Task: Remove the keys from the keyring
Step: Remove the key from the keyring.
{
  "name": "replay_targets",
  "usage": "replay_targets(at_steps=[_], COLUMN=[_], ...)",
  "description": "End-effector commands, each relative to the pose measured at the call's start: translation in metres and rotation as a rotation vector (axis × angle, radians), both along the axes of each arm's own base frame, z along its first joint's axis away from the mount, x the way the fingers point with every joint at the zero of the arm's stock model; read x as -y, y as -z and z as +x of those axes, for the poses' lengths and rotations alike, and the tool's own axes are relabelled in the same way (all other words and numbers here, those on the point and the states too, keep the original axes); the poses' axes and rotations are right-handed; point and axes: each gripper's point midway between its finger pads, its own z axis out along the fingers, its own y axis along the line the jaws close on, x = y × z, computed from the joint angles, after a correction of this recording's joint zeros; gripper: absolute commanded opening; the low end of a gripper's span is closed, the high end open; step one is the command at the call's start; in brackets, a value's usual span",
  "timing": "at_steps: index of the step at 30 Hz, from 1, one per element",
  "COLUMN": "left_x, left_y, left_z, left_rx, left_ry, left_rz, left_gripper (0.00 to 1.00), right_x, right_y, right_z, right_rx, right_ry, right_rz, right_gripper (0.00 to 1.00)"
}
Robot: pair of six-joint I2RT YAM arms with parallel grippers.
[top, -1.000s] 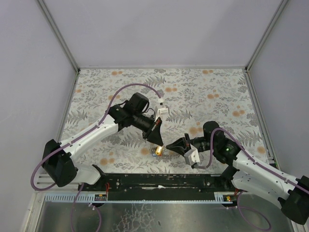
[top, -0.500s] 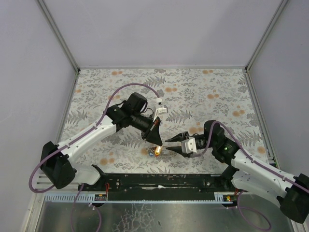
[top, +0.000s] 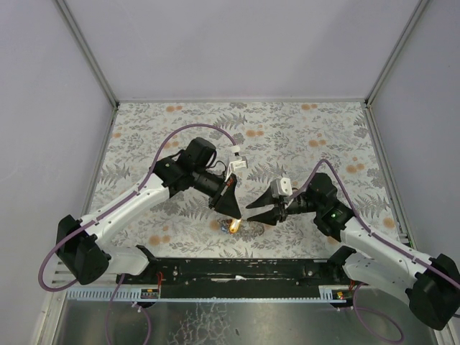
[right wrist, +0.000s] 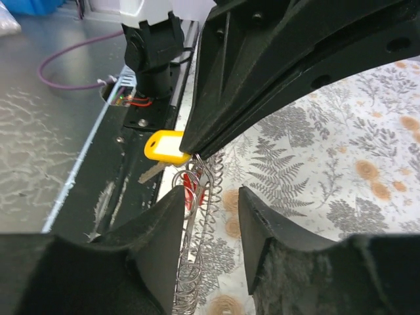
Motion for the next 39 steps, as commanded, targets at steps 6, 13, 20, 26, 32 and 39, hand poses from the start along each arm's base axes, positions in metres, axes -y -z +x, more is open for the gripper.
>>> replay_targets(at_steps=[6,13,20,26,32,39], left_x=[-0.001,0.001,0.003,0.006,0.008,0.008], left_y=[-0.013,-0.017,-0.019,-0.019,-0.022,-0.024], left_z=[-0.013,-0.012,-0.011,-0.013,-0.013,-0.013], left_rx=[-0.018,-0.010,-0.008,-0.008,0.002,0.007], left_ry=[0.046,0.048,0.056,0.070,0.077,0.081], left_rz=[-0.041,-0.047,-0.052,-0.052,-0.059,-0.065], left_gripper=[0.00,0.00,0.00,0.00,0.00,0.00], right_x=[-0.007,-0.009,-0.012,-0.019,-0.023,-0.027], right_y=[-0.023,-0.007,-0.002,-0.004,-0.002,-0.005], right_z=[-0.010,-0.010,-0.008,-0.012,-0.011,-0.003], right_rx=[-0.063,-0.050,-0.047,-0.064,-0.071,-0.055], right_ry=[-0.075,-0.086,-0.083,-0.094,-0.097,-0.075], right_rz=[0.089,0.056,0.053,0.064,0.055,0.062], right_gripper=[0.42,0.42,0.43,0.45,0.43,0.30])
